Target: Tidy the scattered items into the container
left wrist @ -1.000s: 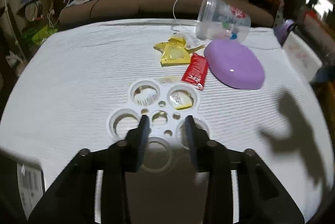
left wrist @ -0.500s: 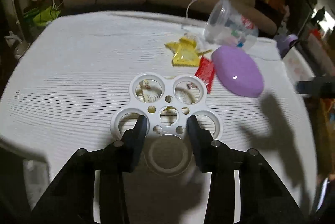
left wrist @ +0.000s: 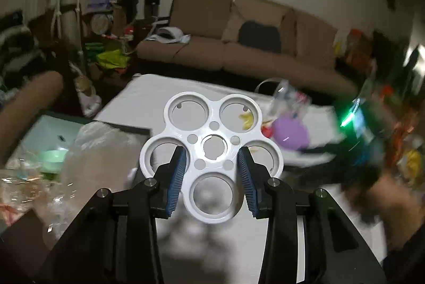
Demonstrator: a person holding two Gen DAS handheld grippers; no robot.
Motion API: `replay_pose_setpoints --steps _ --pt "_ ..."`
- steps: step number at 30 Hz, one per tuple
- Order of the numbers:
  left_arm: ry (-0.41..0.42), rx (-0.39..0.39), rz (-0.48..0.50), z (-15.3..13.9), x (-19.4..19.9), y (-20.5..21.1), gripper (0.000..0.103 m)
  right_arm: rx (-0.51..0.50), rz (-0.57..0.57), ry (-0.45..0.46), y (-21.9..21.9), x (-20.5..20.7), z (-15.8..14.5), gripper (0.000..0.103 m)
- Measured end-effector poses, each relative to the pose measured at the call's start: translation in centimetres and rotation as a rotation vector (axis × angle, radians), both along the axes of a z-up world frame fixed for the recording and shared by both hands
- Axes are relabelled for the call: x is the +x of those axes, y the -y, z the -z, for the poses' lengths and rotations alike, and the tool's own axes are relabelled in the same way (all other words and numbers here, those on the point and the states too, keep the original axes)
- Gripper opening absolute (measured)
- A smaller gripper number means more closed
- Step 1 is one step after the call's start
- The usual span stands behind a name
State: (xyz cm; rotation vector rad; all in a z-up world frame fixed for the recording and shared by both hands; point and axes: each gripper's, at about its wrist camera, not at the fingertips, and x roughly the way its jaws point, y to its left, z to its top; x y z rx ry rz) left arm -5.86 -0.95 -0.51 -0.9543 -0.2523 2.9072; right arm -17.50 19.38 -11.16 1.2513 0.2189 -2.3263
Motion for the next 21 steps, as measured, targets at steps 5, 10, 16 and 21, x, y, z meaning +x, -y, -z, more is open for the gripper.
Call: replay_pose_setpoints --steps 5,10,16,21 --pt "-0.022 -0.065 -0.008 0.2 0.3 -0.3 0.038 -0.133 0.105 -0.018 2.8 -1.9 2.1 0.079" --pt "-0.078 -0.075 -0.004 -0.9 0.9 0.9 0.038 -0.083 0.241 0.000 6.1 -7.0 5.1 0.079" --pt "-0.083 0.010 -0.035 -1.2 0.5 4.1 0.038 0.029 0.224 -0.051 7.9 -8.4 6.7 0.067" --pt "-0.094 0.005 -0.068 -2.2 0.7 6.1 0.038 -0.021 0.166 -0.023 6.1 -8.3 5.5 0.003"
